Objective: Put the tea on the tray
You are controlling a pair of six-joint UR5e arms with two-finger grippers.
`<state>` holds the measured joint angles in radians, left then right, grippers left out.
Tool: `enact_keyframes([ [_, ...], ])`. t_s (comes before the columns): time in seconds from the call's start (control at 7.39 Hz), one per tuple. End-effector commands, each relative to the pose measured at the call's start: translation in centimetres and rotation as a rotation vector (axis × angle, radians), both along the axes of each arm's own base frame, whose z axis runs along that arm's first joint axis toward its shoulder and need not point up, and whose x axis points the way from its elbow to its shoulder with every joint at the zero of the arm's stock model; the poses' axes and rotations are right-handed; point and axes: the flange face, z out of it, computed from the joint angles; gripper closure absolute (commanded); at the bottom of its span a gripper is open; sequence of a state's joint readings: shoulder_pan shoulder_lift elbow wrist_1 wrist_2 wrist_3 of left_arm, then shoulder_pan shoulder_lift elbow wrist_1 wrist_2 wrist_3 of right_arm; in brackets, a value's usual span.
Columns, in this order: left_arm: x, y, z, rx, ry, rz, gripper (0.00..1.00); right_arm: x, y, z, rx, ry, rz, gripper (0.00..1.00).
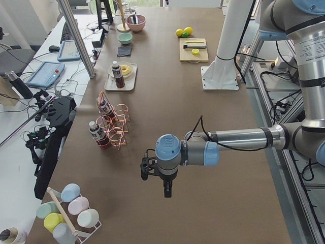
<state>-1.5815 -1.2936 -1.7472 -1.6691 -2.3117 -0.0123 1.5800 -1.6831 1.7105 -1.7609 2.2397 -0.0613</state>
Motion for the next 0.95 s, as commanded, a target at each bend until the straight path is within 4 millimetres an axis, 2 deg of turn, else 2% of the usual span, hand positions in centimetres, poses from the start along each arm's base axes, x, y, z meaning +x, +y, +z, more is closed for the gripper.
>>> enact_keyframes([
  [0.0,0.0,-0.1,0.0,0.001,0.0,0.0,0.02,0.0,-0.1,-0.2,0.005,0.0,0.0,0.0],
  [0.81,0.1,0.3,1.0,-0.027,0.008,-0.004,0.02,0.0,-0.1,-0.3,0.009,-0.002,-0.001,0.0],
])
